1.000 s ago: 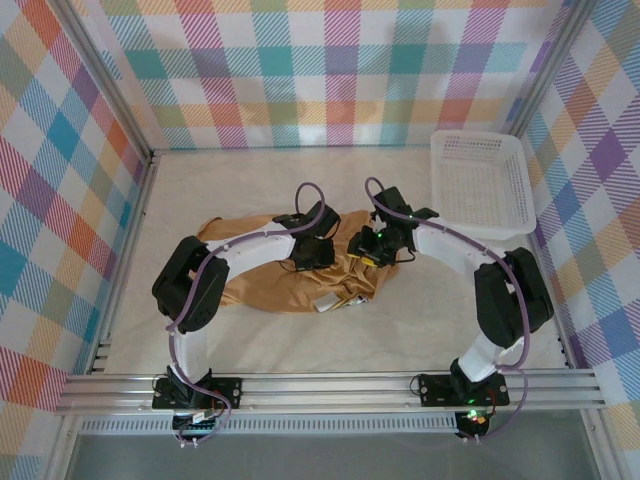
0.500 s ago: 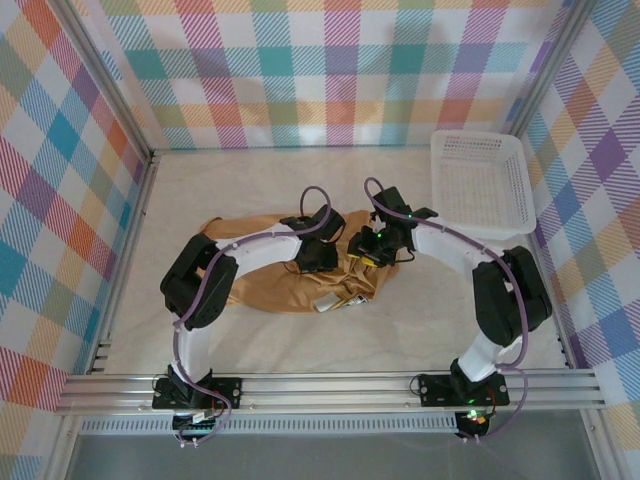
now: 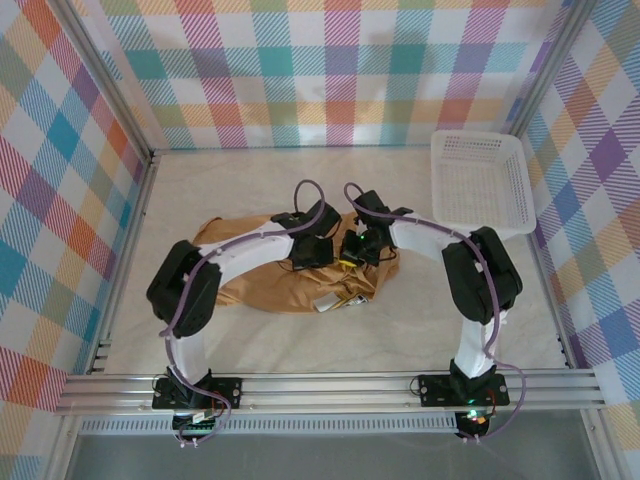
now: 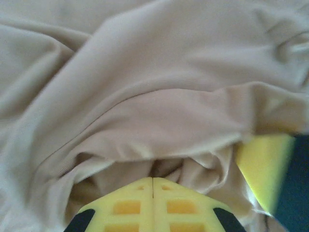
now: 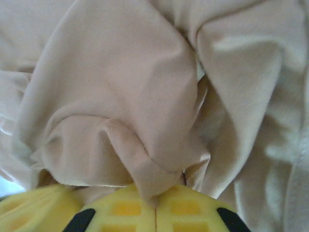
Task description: Fold the inside-out t-shirt
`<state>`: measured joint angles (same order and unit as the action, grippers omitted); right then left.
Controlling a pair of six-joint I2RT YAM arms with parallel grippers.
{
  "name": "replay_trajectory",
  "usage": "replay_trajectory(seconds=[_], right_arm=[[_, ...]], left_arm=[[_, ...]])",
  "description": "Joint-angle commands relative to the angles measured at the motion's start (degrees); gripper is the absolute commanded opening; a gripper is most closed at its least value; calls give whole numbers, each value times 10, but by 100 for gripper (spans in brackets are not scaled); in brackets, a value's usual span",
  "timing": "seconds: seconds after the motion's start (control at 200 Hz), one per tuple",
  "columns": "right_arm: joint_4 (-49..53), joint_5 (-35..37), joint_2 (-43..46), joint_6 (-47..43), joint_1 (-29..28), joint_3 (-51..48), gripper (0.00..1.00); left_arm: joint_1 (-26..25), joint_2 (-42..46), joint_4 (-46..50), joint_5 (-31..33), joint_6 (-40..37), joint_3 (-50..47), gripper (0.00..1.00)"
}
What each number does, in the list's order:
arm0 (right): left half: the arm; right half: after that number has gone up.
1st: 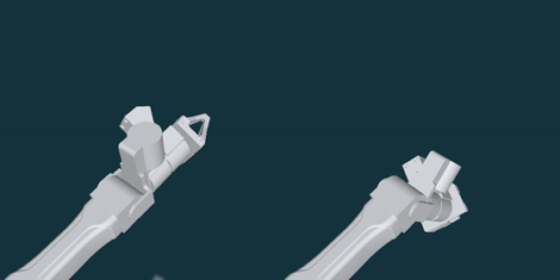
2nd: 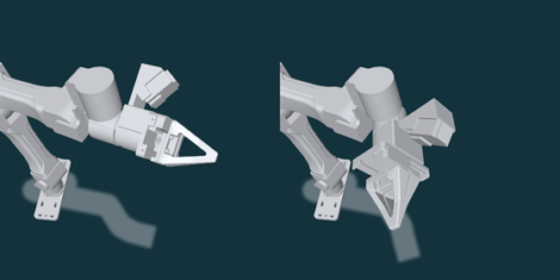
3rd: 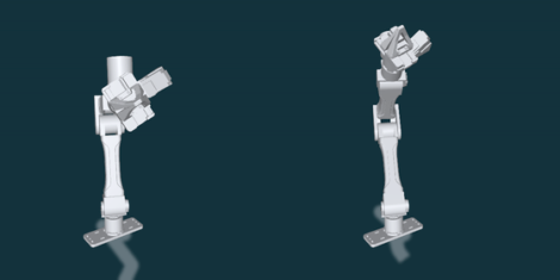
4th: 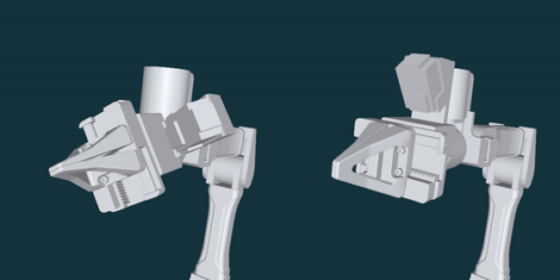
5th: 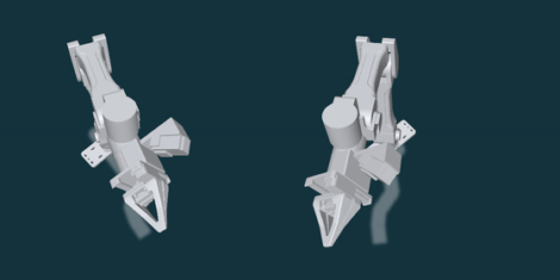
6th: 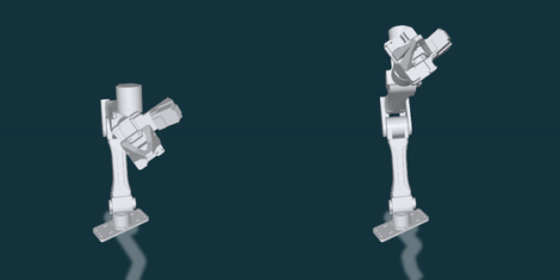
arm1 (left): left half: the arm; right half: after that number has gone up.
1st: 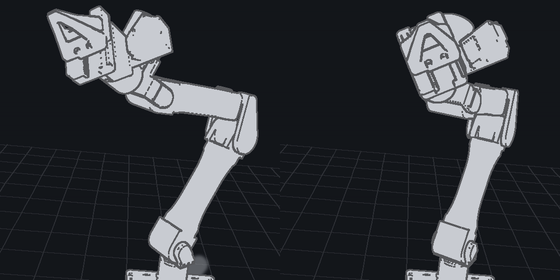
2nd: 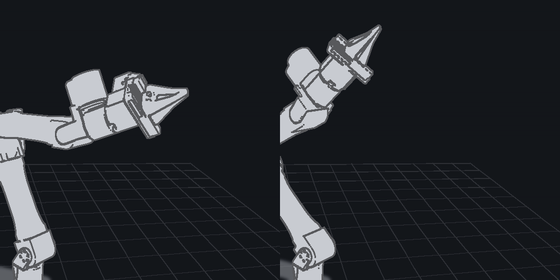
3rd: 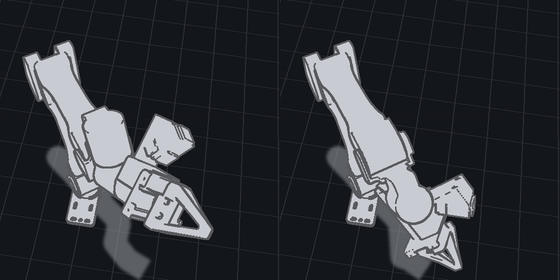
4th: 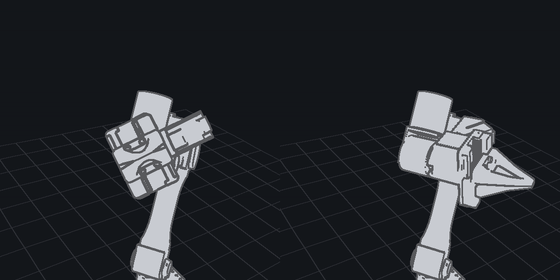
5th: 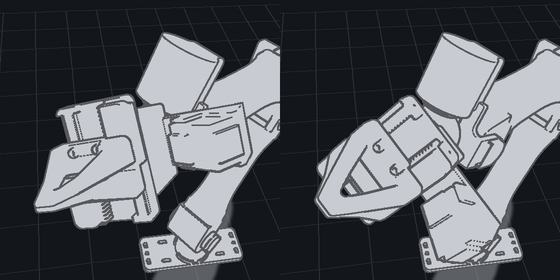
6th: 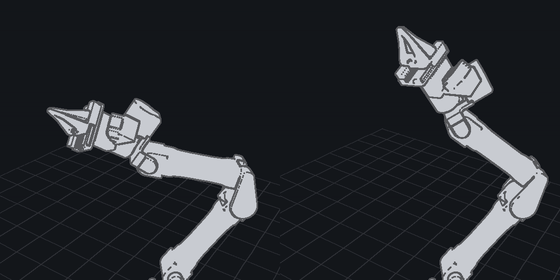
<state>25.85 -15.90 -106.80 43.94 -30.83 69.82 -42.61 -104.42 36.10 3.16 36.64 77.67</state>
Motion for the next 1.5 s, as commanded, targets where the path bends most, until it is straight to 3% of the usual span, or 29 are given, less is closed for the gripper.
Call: replay_trajectory(seconds=[0.0, 0.31, 0.435, 0.595, 0.775, 0.95, 1.13, 1.2, 1.255, 1.41, 1.495], right_arm=[[4, 31, 5, -1, 12, 16, 0], [12, 37, 44, -18, 19, -24, 0], [10, 22, 64, -11, 3, -64, 0], [55, 54, 110, -25, -10, -76, 12], [88, 102, 167, -30, -10, -61, 27], [93, 116, 180, -25, 6, -67, 27], [84, 102, 196, -21, 19, -80, 27], [78, 93, 200, -21, 19, -81, 26], [65, 73, 197, -14, 17, -84, 23], [15, 17, 148, 23, -4, -75, 20], [-16, -6, 107, 48, -11, -63, 18]], left_arm=[[3, 86, 26, 36, -6, 14, 0], [9, 244, -71, 62, 37, -127, 0], [9, 251, -129, 34, 67, -200, 0], [9, 202, -123, 13, 68, -191, 0], [-6, 149, -116, -4, 42, -129, 22], [-26, 66, -90, -22, 16, -62, 49], [-30, -20, -64, -28, 5, -13, 52], [-31, -49, -62, -26, 7, -2, 51], [-30, -67, -64, -22, 11, 3, 43], [-30, -64, -69, -10, 28, -6, 1], [-30, -33, -74, 1, 37, -26, 0]])
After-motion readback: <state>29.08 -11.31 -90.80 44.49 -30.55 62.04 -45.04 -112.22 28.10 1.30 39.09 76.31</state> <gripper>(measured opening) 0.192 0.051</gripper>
